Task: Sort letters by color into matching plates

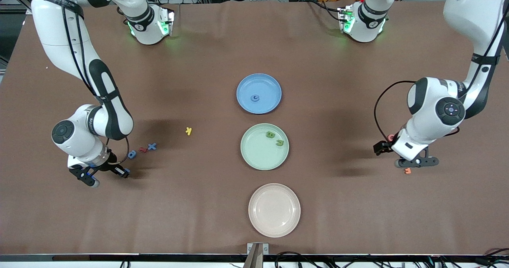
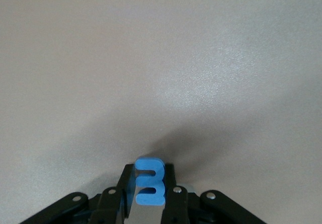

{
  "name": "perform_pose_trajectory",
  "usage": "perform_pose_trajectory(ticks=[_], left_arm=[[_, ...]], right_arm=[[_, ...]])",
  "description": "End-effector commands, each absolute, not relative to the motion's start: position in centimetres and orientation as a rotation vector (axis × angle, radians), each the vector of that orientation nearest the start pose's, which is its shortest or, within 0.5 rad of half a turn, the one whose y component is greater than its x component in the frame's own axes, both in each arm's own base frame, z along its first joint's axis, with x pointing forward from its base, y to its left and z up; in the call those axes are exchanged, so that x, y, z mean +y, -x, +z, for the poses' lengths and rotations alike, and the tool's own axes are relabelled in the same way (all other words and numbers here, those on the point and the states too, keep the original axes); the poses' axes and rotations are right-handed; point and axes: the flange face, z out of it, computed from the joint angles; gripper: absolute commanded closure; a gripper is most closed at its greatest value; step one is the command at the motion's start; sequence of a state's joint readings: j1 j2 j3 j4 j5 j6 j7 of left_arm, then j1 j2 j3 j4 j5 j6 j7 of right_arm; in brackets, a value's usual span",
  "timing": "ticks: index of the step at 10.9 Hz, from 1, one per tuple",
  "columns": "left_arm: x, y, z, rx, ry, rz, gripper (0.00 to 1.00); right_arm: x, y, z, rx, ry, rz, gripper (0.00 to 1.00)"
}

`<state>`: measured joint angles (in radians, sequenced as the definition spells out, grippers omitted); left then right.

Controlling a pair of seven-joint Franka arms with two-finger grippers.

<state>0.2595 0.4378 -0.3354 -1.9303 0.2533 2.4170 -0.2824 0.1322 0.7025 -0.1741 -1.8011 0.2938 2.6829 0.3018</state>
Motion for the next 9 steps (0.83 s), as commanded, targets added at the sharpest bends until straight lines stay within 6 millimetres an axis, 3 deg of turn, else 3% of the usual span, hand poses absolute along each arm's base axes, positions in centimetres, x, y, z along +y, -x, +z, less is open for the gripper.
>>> perform_pose_trajectory(ticks=[1, 5, 6, 9], left_arm=[[-1.7, -61.0, 27.4, -0.321, 3.088, -0.127, 0.00], [-0.2, -60.7, 25.4, -0.516, 3.045, -0.089, 0.00], [1.4, -60.6, 25.0, -0.551, 3.036, -0.081, 0.14], [2.3, -60.6, 23.2, -0.651, 3.025, -0.047, 0.18]], right_arm=[[-3.0, -66.4, 17.6, 0.793, 2.949, -0.299, 0.71], [-3.0, -66.2, 17.1, 0.790, 2.953, -0.322, 0.72], [-3.1, -66.1, 16.7, 0.792, 2.955, -0.330, 0.72], [-2.9, -65.9, 16.5, 0.787, 2.959, -0.326, 0.76]])
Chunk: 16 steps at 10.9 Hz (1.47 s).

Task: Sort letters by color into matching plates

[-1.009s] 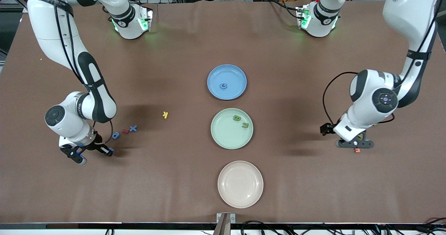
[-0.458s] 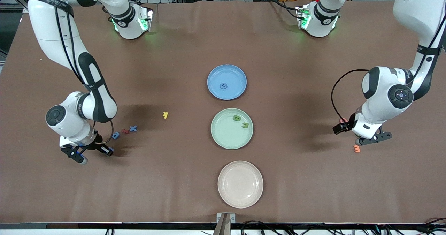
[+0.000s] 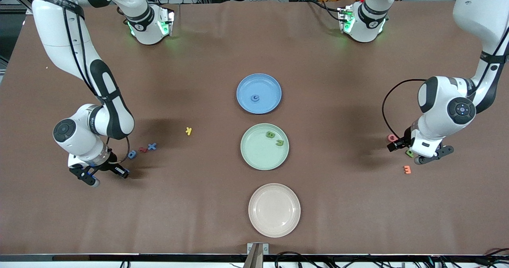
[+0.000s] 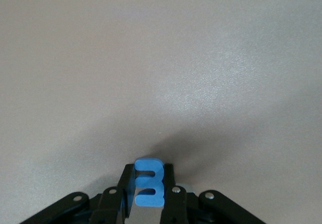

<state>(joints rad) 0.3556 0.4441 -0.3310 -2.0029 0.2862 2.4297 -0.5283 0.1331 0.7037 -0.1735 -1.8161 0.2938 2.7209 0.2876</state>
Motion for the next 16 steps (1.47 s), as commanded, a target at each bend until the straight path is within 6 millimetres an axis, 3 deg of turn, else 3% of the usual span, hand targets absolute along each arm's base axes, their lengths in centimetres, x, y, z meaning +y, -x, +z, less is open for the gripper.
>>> perform_pose_trajectory(ticks=[1, 4, 8, 12, 16], left_arm=[[2.2, -60.8, 22.6, -0.685, 3.032, -0.071, 0.18], [4.7, -60.6, 21.6, -0.707, 3.006, -0.065, 0.20], [6.3, -60.4, 20.9, -0.665, 2.980, -0.074, 0.20], [8.0, -60.3, 20.0, -0.660, 2.985, -0.099, 0.21], [9.0, -60.7, 19.4, -0.653, 2.982, -0.116, 0.22]], right_arm=[[-2.8, -65.9, 16.5, 0.785, 2.959, -0.325, 0.76], [-2.7, -66.0, 16.7, 0.780, 2.959, -0.320, 0.80], [-2.7, -66.2, 17.5, 0.707, 2.979, -0.334, 0.80], [-2.4, -67.0, 19.5, 0.611, 2.992, -0.342, 0.80], [-0.6, -68.1, 21.9, 0.401, 3.099, -0.308, 0.78]])
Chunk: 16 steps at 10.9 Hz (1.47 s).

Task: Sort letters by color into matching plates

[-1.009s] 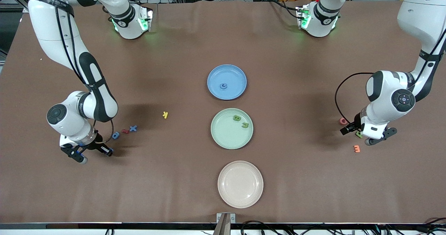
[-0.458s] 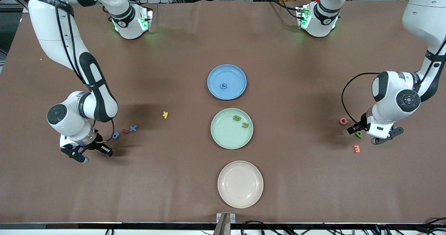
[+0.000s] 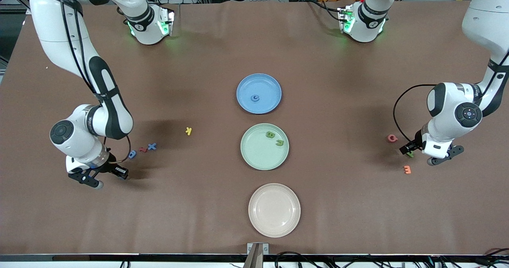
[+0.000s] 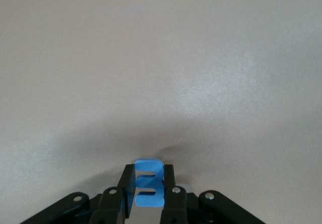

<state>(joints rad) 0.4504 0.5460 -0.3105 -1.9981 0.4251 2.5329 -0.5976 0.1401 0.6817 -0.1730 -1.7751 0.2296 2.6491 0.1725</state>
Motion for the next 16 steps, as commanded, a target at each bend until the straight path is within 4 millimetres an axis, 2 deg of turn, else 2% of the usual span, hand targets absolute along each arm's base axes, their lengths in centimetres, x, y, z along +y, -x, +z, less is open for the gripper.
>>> perform_pose_trajectory(ticks=[1, 3, 5, 7, 9, 12, 14, 16], left_arm=[[9.1, -60.9, 19.3, -0.653, 2.984, -0.120, 0.22], [9.2, -61.2, 19.1, -0.647, 2.985, -0.127, 0.22], [9.3, -61.6, 19.4, -0.626, 2.979, -0.146, 0.22], [9.2, -61.8, 18.9, -0.625, 2.983, -0.140, 0.22], [9.1, -61.8, 18.7, -0.620, 2.985, -0.136, 0.23], [8.7, -61.9, 18.4, -0.611, 2.988, -0.134, 0.27], [8.6, -62.0, 18.4, -0.608, 2.990, -0.135, 0.28], [8.6, -62.0, 18.4, -0.602, 2.988, -0.136, 0.31]], right_arm=[[0.0, -68.3, 22.6, 0.370, 3.107, -0.326, 0.78], [2.3, -68.4, 23.4, 0.314, 3.105, -0.343, 0.78], [6.4, -68.3, 24.2, 0.226, 3.101, -0.353, 0.78], [11.8, -67.3, 24.1, 0.120, 3.106, -0.306, 0.76], [15.9, -66.1, 25.5, 0.029, 3.102, -0.271, 0.77], [23.3, -63.7, 26.5, -0.163, 3.082, -0.250, 0.77], [29.4, -60.6, 27.1, -0.306, 3.072, -0.177, 0.77], [34.4, -57.4, 27.1, -0.447, 3.065, -0.109, 0.77]])
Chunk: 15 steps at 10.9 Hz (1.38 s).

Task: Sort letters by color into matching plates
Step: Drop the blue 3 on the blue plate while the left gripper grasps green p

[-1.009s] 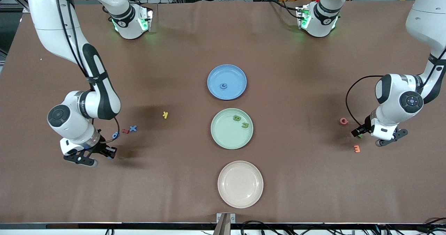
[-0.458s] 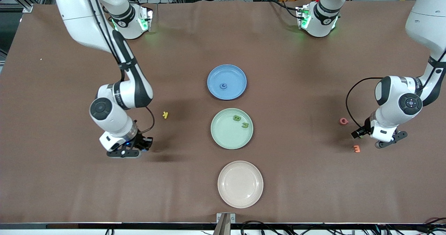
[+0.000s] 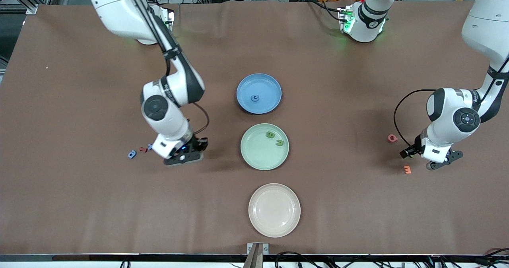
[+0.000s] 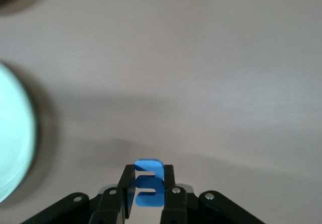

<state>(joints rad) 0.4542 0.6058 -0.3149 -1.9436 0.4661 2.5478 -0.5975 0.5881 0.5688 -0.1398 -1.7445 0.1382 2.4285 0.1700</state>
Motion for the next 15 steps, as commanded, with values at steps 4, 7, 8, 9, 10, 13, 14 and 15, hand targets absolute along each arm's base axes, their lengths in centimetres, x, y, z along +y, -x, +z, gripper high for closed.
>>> perform_pose_trajectory(ticks=[4, 7, 8, 9, 10, 13, 14, 15], left_arm=[[9.2, -62.0, 18.2, -0.563, 2.991, -0.133, 0.42], [9.2, -62.0, 18.2, -0.565, 2.990, -0.133, 0.44], [9.2, -62.0, 18.2, -0.561, 2.990, -0.134, 0.57], [9.2, -62.0, 18.2, -0.556, 2.991, -0.133, 0.67], [9.3, -61.9, 18.2, -0.549, 2.991, -0.133, 0.72], [9.5, -61.9, 18.2, -0.517, 2.996, -0.129, 0.82], [9.5, -61.8, 18.1, -0.517, 2.997, -0.127, 0.82], [9.4, -61.7, 18.0, -0.516, 2.997, -0.122, 0.83]], right_arm=[[41.3, -51.9, 26.2, -0.651, 3.037, -0.030, 0.77], [45.5, -47.9, 25.5, -0.796, 3.019, 0.005, 0.77], [46.7, -46.5, 25.2, -0.840, 3.015, 0.027, 0.77], [47.7, -45.4, 24.8, -0.876, 3.010, 0.037, 0.77], [48.4, -44.5, 24.2, -0.900, 3.008, 0.050, 0.76], [50.3, -42.0, 22.4, -0.978, 2.997, 0.086, 0.71], [50.6, -41.7, 22.5, -0.987, 2.999, 0.075, 0.47], [50.9, -41.5, 22.7, -0.879, 3.029, 0.074, 0.00]])
